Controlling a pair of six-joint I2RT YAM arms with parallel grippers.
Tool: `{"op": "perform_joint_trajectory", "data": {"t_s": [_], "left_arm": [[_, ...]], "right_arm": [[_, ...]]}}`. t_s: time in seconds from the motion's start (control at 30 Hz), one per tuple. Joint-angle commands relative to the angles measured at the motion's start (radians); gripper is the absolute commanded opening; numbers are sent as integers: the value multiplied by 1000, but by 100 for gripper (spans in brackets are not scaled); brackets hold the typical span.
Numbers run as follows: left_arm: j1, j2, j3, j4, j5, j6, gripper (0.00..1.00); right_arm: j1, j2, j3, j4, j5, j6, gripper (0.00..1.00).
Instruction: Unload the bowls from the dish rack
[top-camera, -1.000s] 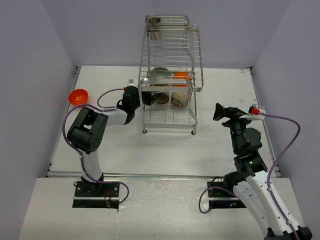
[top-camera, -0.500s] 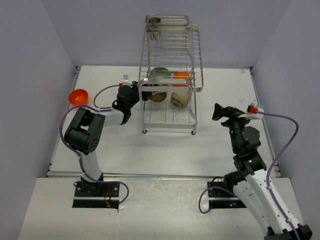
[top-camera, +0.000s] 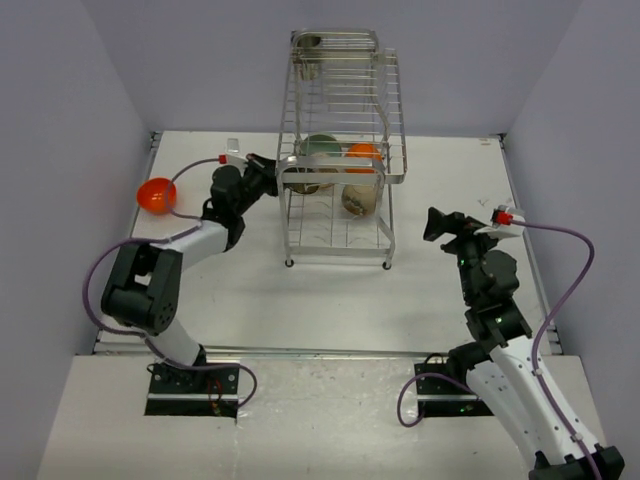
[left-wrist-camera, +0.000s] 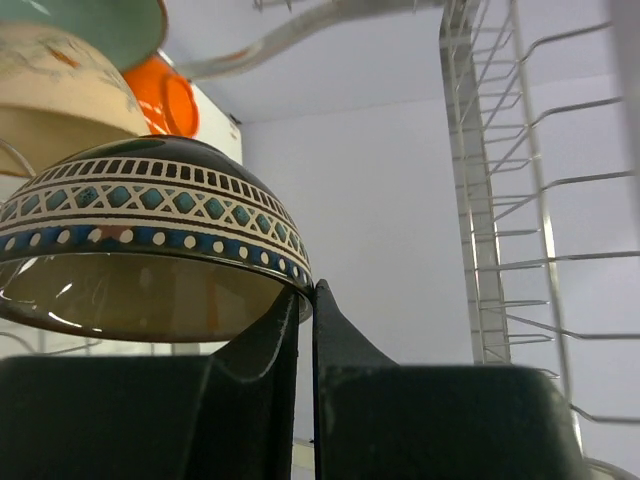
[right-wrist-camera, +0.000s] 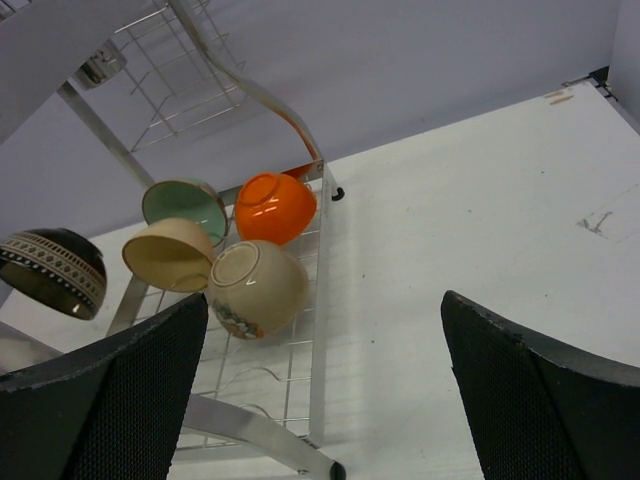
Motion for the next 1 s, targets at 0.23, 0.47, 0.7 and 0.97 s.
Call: {"op": "perform_joint_trajectory", "data": {"t_s": [0.23, 0.47, 0.7, 0.97], "left_arm": [[209, -349, -11, -507, -47, 391, 0], [295, -275, 395, -1175, -381, 758, 0], [301, -47, 740, -1560, -731, 943, 0], [304, -119, 550, -1489, -732, 990, 0]], "right_arm": [[0, -5, 20, 12, 3, 6, 99], [2, -23, 18, 2, -37, 21, 99], [3, -7, 30, -5, -63, 37, 99], [3, 7, 30, 7, -104, 54, 99]]}}
